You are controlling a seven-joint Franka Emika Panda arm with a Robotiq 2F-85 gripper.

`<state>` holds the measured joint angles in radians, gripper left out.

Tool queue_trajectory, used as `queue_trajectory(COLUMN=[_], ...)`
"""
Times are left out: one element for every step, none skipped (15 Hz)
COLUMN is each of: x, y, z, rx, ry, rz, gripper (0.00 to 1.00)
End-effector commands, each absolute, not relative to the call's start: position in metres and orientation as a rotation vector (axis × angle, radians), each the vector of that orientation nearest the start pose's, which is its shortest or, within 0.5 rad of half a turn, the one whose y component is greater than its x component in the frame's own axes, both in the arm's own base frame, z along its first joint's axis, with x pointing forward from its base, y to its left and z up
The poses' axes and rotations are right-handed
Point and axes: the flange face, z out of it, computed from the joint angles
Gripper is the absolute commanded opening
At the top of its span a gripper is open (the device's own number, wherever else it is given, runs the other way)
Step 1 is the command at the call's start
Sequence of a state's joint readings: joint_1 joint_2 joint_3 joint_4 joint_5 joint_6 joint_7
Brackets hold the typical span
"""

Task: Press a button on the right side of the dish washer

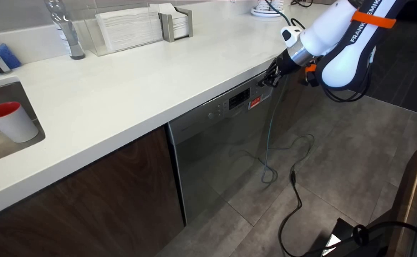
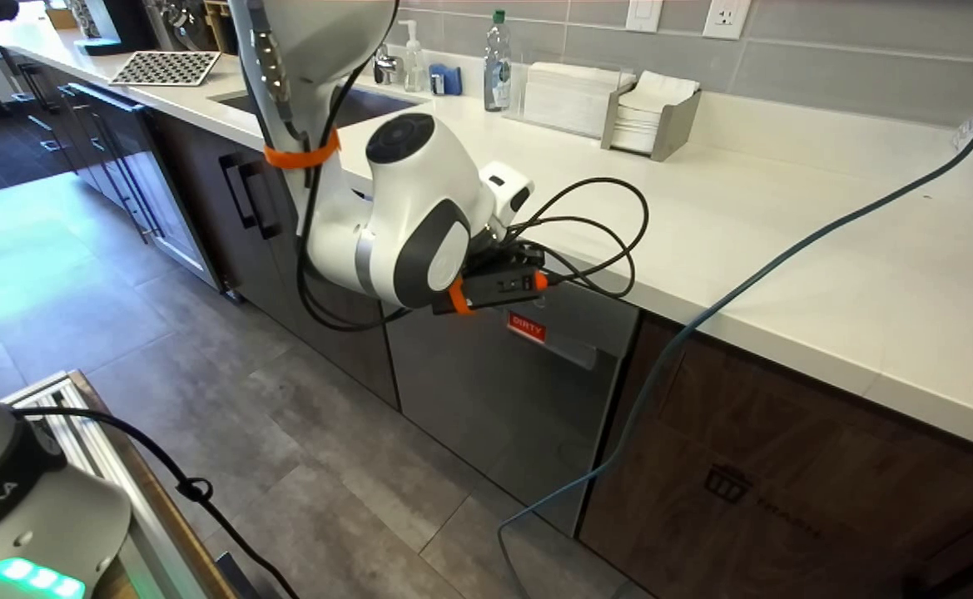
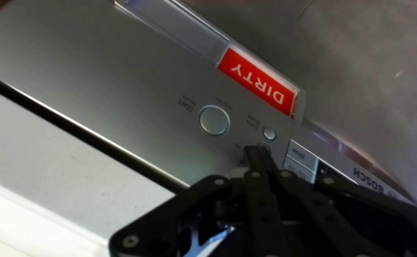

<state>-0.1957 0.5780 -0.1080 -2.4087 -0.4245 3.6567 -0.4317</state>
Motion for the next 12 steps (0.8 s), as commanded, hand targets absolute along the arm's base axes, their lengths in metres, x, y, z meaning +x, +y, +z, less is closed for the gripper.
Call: queue_trajectory(x=[0.5102, 0.5101, 0.51, 0.5099, 0.5098, 0.5096, 0.5096, 0.5093, 0.5084, 0.5067, 0.5052, 0.5032], y=[-0.0869, -0.0867, -0.0864, -0.0865, -0.0871, -0.0873, -0.0881, -0.0887, -0.0895, -0.0902, -0.0906, -0.0918], z=[0.157, 0.157, 0.1571, 0.1571, 0.1573, 0.1574, 0.1573, 0.1565, 0.1568, 0.1583, 0.1599, 0.1613], rx=[-2.985, -2.984, -2.984, -2.984, -2.987, -2.988, -2.995, -3.004, -3.011, -3.012, -3.013, -3.022], ry=[-0.983, -0.982, -0.98, -0.978, -0.978, -0.978, -0.981, -0.982, -0.993, -1.009, -1.018, -1.044], rz=[-1.09, -1.09, -1.09, -1.09, -1.09, -1.089, -1.079, -1.059, -1.048, -1.042, -1.038, -1.018], gripper=[0.0, 0.0, 0.0, 0.0, 0.0, 0.0, 0.0, 0.0, 0.0, 0.0, 0.0, 0.0])
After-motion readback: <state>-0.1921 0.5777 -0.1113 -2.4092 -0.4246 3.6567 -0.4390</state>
